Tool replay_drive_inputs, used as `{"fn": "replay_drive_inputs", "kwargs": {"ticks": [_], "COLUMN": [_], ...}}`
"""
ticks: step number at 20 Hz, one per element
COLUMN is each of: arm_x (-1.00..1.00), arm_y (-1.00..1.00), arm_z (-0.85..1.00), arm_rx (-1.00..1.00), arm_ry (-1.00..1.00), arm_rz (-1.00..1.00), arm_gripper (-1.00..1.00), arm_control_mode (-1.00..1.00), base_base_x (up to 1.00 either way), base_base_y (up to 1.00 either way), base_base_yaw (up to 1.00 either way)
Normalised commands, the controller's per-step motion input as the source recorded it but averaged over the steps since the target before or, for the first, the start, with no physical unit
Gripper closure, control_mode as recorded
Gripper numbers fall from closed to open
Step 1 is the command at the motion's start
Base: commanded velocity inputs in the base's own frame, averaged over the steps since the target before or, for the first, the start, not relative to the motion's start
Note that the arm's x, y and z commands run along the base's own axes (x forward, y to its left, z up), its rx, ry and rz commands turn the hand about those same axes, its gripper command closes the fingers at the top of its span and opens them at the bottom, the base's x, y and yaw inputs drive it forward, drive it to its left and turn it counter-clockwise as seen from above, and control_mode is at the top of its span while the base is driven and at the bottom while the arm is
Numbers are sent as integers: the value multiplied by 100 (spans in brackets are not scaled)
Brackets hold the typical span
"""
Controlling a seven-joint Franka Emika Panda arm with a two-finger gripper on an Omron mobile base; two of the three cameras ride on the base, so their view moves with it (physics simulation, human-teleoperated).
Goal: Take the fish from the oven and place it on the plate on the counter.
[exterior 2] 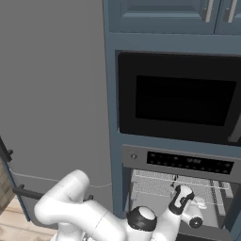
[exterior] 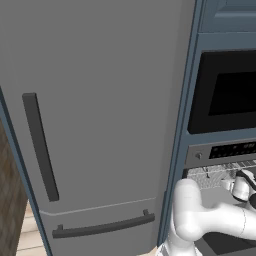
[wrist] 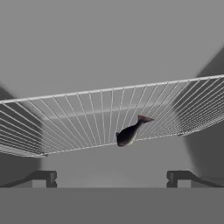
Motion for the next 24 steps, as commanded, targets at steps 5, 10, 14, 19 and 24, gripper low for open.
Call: {"fn": "replay_drive_inputs", "kwargs": {"ticks": [5, 10, 14, 19, 24], "arm_x": [8, 6, 6, 0, 0], "arm_y": [-18, -4, 0, 3, 2], "arm_z": [-43, -41, -42, -66, -84], "arm_rx": [0, 0, 0, 0, -1], "arm_ry": [7, 4, 0, 0, 1], "arm_rz": [0, 0, 0, 0, 0], "arm_gripper": [-100, -100, -100, -100, -100], "arm_control_mode": [-100, -100, -100, -100, -100], "base_base_x": [0, 0, 0, 0, 0], "base_base_y": [0, 0, 0, 0, 0], "base_base_yaw": [0, 0, 0, 0, 0]}}
